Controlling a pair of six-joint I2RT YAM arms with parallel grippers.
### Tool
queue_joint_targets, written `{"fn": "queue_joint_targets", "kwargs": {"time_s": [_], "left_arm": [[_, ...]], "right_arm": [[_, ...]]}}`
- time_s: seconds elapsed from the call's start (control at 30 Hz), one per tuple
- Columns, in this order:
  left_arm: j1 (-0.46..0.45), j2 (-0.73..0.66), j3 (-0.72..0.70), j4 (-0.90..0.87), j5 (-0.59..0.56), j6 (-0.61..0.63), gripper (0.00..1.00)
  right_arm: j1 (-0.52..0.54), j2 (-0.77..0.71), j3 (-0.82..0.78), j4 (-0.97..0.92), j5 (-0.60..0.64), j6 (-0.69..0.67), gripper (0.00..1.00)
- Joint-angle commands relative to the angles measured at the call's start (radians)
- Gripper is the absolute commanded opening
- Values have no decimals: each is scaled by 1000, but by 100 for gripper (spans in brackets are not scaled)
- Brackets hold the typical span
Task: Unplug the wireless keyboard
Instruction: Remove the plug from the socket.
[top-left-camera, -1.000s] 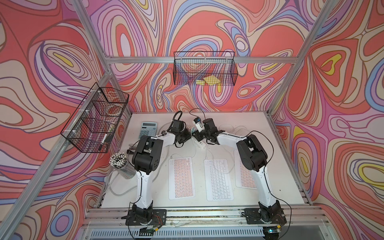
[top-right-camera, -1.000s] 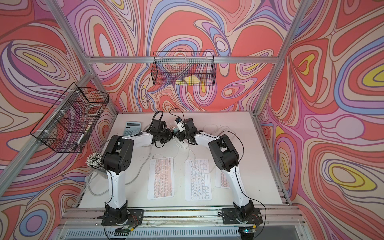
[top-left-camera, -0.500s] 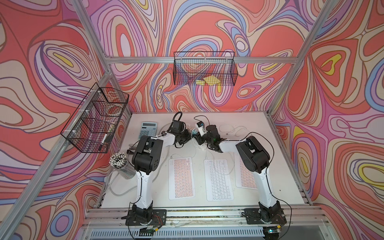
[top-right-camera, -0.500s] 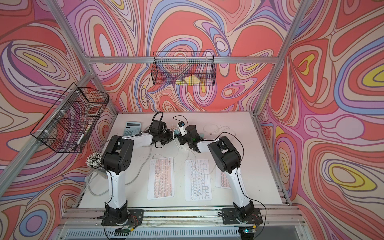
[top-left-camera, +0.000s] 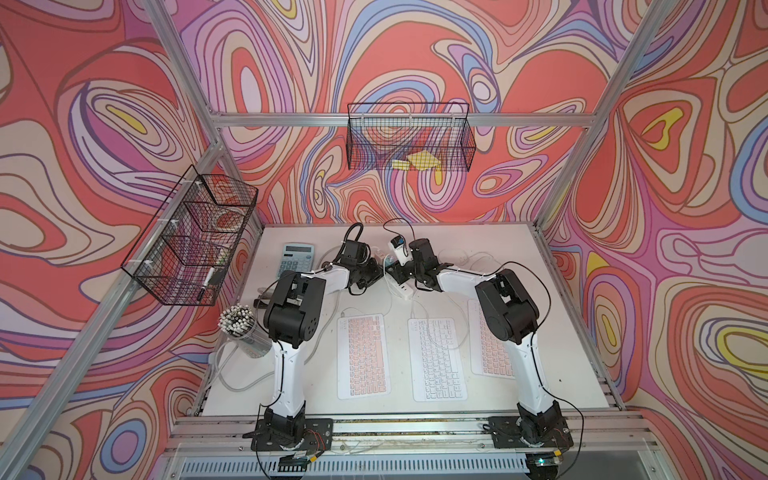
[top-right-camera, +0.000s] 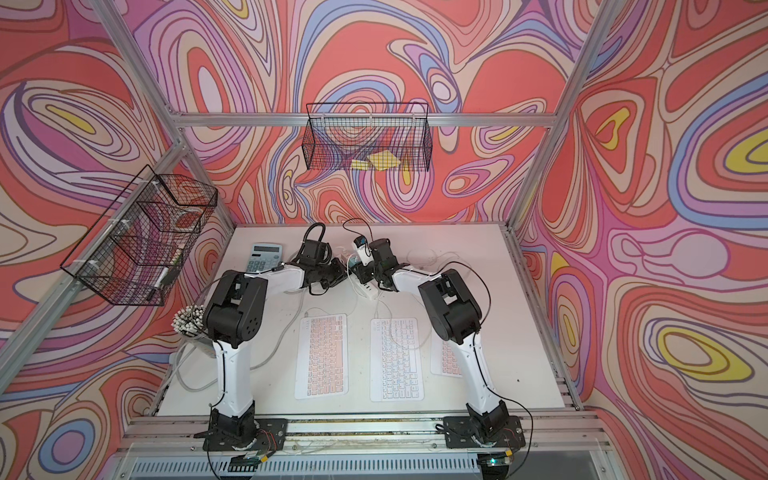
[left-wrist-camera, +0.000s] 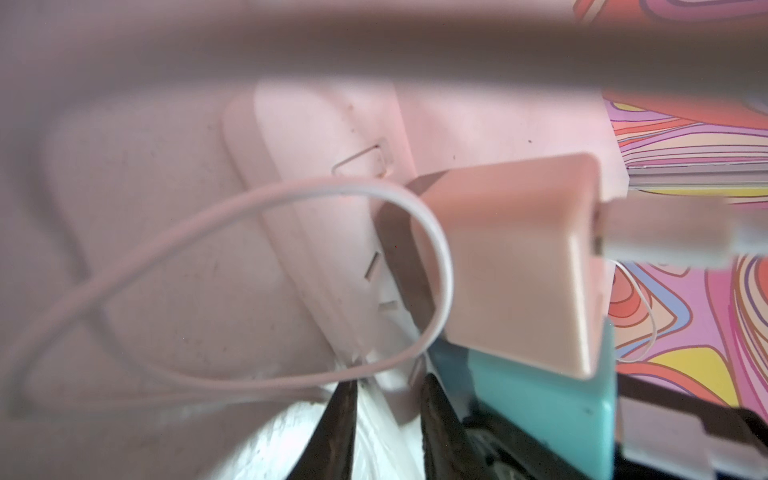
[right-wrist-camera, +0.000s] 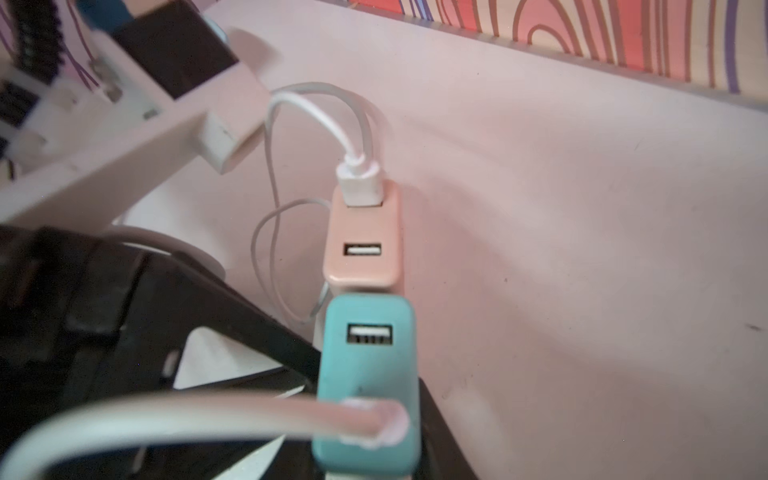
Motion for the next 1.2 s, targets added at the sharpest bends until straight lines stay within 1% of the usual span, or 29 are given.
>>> {"fn": "queue_joint_targets", "kwargs": {"time_s": [0.0, 0.03, 0.1, 0.13, 0.23, 0.27, 0.33, 0.47, 0.6, 0.67, 0.73, 0.83, 0.9, 1.03, 1.1, 1.17], "left_arm": [[14, 103, -44, -113, -137, -9, 28], [14, 101, -50, -104, -138, -13, 28], [15, 100, -60, -89, -136, -25, 28], [16, 102, -57, -93, -134, -24, 28], [16, 107, -41, -111, -133, -13, 28], [16, 107, -37, -116, -134, -11, 28], [15, 109, -34, -117, -135, -12, 28], [16, 115, -21, -128, -136, -11, 28], [16, 118, -15, -131, -141, -11, 28], [15, 118, -14, -131, -139, -10, 27], [15, 118, -12, -134, -140, -8, 27], [15, 120, -14, -131, -138, -8, 27], [16, 120, -12, -132, -136, -6, 27], [15, 119, -15, -127, -137, -11, 27], [15, 118, -20, -121, -135, -14, 27], [15, 117, -25, -115, -134, -15, 27]], "right_arm": [[9, 11, 29, 139, -365, 208, 15], [6, 11, 20, 163, -378, 228, 15], [17, -9, -22, 211, -370, 212, 15], [35, -28, -46, 216, -329, 179, 15], [94, -55, -68, 152, -177, 28, 14], [117, -61, -71, 133, -119, -26, 15], [147, -58, -60, 99, -42, -96, 14], [180, -41, -35, 45, 37, -182, 14], [221, -17, 3, -45, 125, -309, 14], [247, -1, 19, -87, 189, -377, 14], [258, 9, 33, -113, 226, -410, 14], [250, 7, 44, -131, 211, -393, 14], [225, -6, 49, -126, 151, -337, 14], [162, -30, 39, -71, -26, -187, 15], [140, -34, 28, -49, -70, -139, 15], [119, -37, 22, -46, -79, -110, 15]]}}
